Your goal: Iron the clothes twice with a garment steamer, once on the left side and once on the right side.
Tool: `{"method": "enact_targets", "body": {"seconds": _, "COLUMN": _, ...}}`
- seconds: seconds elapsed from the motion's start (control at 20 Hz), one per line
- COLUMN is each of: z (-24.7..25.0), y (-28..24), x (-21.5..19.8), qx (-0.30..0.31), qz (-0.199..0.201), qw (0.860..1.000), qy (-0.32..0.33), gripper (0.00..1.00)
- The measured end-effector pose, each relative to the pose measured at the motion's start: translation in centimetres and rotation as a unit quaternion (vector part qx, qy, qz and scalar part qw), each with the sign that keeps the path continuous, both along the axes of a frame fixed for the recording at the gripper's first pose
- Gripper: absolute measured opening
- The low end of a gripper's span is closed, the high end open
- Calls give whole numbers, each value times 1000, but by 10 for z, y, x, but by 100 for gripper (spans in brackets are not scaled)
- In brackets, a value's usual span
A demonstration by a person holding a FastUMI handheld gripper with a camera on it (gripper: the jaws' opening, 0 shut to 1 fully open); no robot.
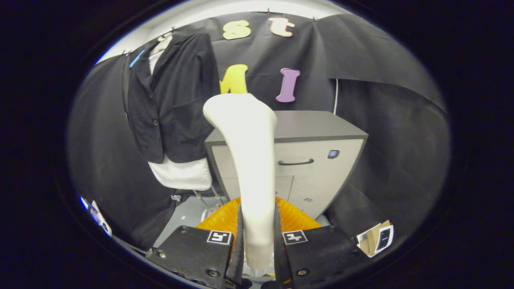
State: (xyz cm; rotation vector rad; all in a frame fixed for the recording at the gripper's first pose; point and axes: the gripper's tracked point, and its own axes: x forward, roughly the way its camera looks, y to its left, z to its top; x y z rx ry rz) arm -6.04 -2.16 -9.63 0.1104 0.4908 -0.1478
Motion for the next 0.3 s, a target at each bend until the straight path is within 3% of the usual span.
{"method": "enact_targets", "body": {"seconds": 0.3, "z": -5, "y": -44, "x": -38, "qx": 8, "qz": 5, "qw": 1000, "qy": -14, "gripper": 33}}
